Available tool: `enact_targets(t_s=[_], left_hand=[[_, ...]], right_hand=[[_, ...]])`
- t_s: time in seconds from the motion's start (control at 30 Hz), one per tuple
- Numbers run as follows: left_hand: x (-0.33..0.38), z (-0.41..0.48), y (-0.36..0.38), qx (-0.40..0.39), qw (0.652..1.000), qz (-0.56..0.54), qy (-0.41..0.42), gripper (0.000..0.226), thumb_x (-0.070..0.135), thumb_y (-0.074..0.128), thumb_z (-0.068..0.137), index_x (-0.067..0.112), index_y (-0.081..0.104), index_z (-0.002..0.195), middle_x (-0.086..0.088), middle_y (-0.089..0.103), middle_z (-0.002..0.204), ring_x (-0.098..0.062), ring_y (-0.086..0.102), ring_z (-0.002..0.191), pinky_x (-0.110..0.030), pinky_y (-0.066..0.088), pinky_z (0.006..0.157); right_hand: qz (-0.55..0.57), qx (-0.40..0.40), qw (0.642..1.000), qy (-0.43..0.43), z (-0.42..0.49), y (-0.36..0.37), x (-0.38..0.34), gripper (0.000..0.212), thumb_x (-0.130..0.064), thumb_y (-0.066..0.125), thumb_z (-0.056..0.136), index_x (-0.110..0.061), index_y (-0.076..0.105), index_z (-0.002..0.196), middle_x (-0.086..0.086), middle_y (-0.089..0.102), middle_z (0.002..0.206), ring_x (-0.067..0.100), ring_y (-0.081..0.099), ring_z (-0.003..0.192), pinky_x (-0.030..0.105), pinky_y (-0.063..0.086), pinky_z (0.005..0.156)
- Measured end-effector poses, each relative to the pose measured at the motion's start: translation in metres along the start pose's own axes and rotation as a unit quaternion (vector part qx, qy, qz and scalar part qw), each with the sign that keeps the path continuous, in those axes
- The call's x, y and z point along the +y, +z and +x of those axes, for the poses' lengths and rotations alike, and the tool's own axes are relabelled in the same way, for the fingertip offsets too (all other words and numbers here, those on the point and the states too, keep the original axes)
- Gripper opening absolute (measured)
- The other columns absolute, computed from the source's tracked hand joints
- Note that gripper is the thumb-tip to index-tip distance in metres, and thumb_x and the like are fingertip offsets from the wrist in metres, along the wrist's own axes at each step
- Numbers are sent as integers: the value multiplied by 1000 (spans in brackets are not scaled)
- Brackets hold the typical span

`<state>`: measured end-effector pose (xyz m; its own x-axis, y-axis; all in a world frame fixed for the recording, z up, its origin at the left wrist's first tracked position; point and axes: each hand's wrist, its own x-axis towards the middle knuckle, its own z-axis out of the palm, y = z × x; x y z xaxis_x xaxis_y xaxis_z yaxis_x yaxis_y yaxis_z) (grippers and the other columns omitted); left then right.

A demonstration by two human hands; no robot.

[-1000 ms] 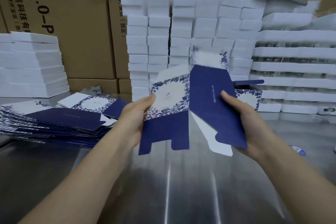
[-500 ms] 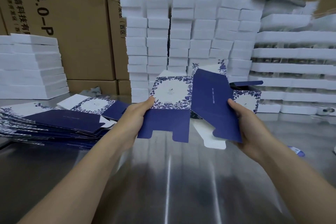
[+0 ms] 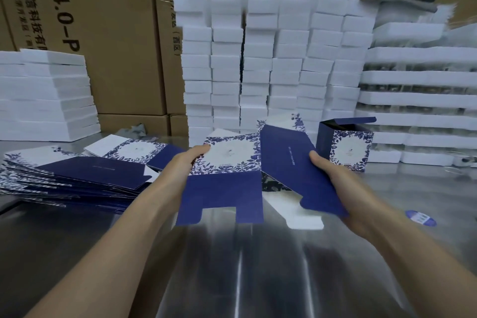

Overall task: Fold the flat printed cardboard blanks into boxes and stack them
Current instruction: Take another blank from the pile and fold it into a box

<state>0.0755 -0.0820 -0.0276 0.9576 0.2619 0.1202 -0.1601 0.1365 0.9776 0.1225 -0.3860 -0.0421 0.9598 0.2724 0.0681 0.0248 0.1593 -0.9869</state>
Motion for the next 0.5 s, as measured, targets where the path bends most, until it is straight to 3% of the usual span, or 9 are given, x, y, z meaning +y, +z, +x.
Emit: enact_targets(t_s=[0.1, 0.2, 0.27, 0.33, 0.4, 0.43, 0.5], left_hand=[[-4, 5, -2, 16, 999, 46, -14, 19, 24, 51, 111, 8, 60, 114, -11, 59, 123, -27, 57, 116, -32, 43, 96], [-6, 7, 1, 37, 998, 29, -41, 31, 47, 63, 102, 23, 70, 120, 2, 56, 127, -18, 51, 118, -34, 35, 97], [-13, 3, -5, 25, 998, 16, -55, 27, 51, 71, 95, 26, 83, 98, 2, 70, 125, -21, 68, 114, -33, 48, 91], [-13, 0, -4, -13, 997, 13, -70, 24, 51, 80, 85, 28, 87, 86, 1, 82, 104, -17, 80, 91, -26, 60, 70], [-10, 5, 0, -12, 996, 68, -53, 19, 51, 83, 75, 33, 85, 69, 12, 81, 88, -1, 76, 73, -14, 55, 63], [-10, 9, -1, -17, 996, 76, -42, 24, 46, 79, 80, 29, 84, 63, 9, 80, 92, -1, 74, 69, -12, 52, 65], [-14, 9, -3, -59, 995, 79, -19, 30, 39, 64, 102, 23, 81, 83, -4, 67, 124, -5, 72, 87, -15, 48, 85]], right_hand=[[-10, 2, 1000, 17, -1, 0, -2, 33, -46, 65, 101, -22, 87, 94, 12, 82, 103, 30, 81, 77, 42, 62, 53], [-25, -34, 998, 49, -6, 0, -5, 31, -50, 71, 94, -24, 87, 91, 10, 82, 99, 29, 80, 72, 40, 60, 51], [-18, -44, 997, 57, -8, 0, -7, 29, -51, 77, 85, -25, 87, 91, 8, 83, 100, 29, 80, 73, 41, 60, 52], [-8, -47, 998, 40, -9, 2, -8, 36, -52, 82, 76, -24, 87, 98, 9, 82, 106, 30, 81, 83, 44, 64, 65], [-8, -29, 999, 24, -9, 4, -7, 39, -54, 77, 84, -22, 86, 104, 12, 80, 115, 34, 78, 105, 55, 58, 102], [-6, -13, 1000, 18, -9, 5, -7, 36, -52, 72, 92, -21, 86, 103, 12, 80, 114, 35, 76, 109, 58, 51, 111], [-9, 24, 1000, 7, -9, 5, -8, 35, -44, 64, 101, -17, 86, 100, 12, 81, 109, 34, 77, 105, 60, 47, 114]])
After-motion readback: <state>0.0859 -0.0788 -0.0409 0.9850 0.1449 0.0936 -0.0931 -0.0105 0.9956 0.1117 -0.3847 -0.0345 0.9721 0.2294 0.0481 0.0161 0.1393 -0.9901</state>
